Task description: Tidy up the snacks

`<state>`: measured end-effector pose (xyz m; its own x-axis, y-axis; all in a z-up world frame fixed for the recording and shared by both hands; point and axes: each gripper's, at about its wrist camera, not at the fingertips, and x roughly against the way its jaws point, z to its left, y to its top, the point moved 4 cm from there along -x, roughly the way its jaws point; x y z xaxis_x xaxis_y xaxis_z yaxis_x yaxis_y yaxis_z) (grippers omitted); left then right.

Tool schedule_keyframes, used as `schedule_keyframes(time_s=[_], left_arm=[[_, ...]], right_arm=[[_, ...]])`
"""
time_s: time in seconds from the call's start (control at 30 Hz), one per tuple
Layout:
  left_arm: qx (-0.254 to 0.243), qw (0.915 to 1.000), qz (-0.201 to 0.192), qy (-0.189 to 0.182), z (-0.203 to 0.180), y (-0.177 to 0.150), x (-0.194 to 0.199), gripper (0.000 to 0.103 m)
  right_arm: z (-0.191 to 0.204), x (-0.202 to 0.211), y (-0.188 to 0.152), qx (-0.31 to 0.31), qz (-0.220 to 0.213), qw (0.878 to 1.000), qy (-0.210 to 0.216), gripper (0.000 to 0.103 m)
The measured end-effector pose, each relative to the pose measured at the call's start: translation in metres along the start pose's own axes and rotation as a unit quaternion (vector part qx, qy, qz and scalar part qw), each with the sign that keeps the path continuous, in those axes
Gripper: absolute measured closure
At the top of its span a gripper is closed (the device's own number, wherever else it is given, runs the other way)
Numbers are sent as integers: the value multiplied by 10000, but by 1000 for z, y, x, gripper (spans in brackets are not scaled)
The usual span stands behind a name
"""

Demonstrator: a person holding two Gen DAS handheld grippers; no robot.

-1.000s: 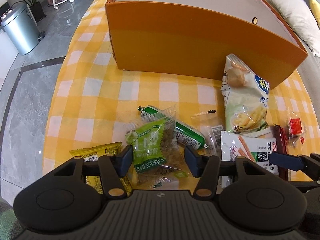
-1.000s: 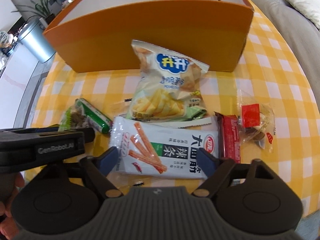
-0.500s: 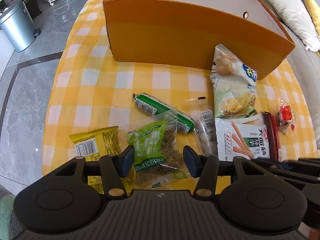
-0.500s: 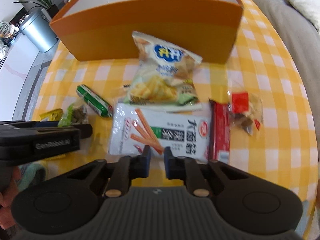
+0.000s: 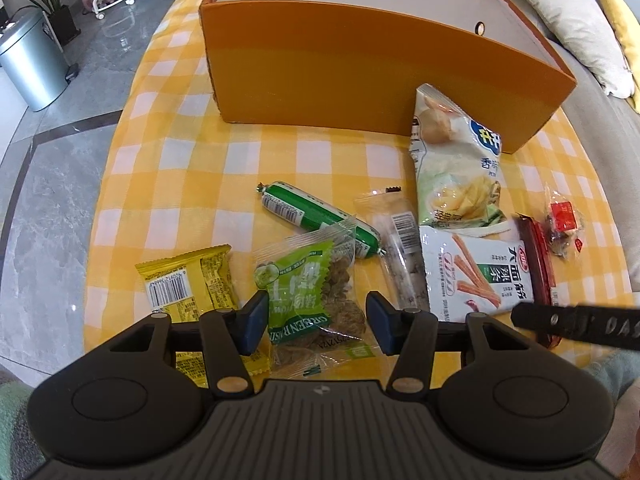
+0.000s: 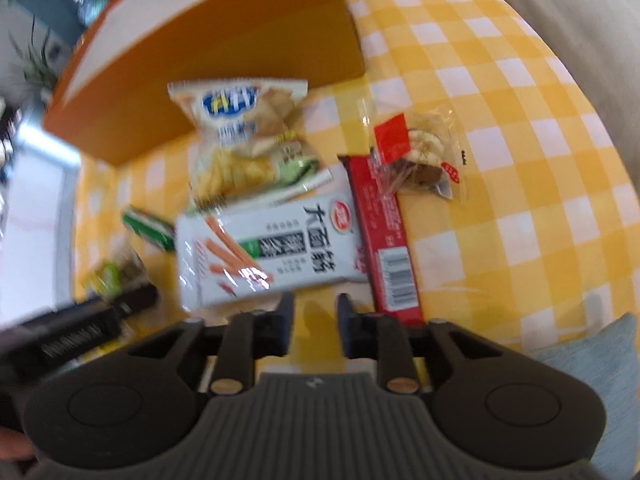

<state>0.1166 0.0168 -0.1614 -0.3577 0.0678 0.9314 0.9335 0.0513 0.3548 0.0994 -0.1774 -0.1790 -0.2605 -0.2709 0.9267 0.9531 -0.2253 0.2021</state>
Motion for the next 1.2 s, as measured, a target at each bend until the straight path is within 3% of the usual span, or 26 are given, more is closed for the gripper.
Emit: schedule_keyframes(time_s=[0.3, 0.4, 0.5, 0.6, 0.83, 1.07, 1.2], left_arm=[[180, 9996, -15, -219, 6, 3, 0, 43], [174, 9995, -2, -248, 7, 3, -1, 43], [165, 9995, 14, -274, 6, 2, -2, 43], [174, 9994, -4, -286, 7, 2, -1, 43], [208, 9994, -83, -254, 7, 5, 0, 43], [169, 9997, -47, -167, 5, 6, -4, 43], [147, 9998, -11, -126, 4, 5, -6, 43]], right_arm=[[1, -11, 10, -956, -103, 9944, 432, 59], [5, -14, 13, -892, -140, 9952, 364, 48], [14, -19, 17, -727, -202, 9963, 421, 46], [18, -27, 21, -566, -220, 9979, 242, 46], [1, -34, 33, -1534, -248, 9873, 337, 39], [24, -40, 41, -1039, -483, 9933, -153, 38], [30, -46, 43, -1175, -497, 9915, -238, 26]])
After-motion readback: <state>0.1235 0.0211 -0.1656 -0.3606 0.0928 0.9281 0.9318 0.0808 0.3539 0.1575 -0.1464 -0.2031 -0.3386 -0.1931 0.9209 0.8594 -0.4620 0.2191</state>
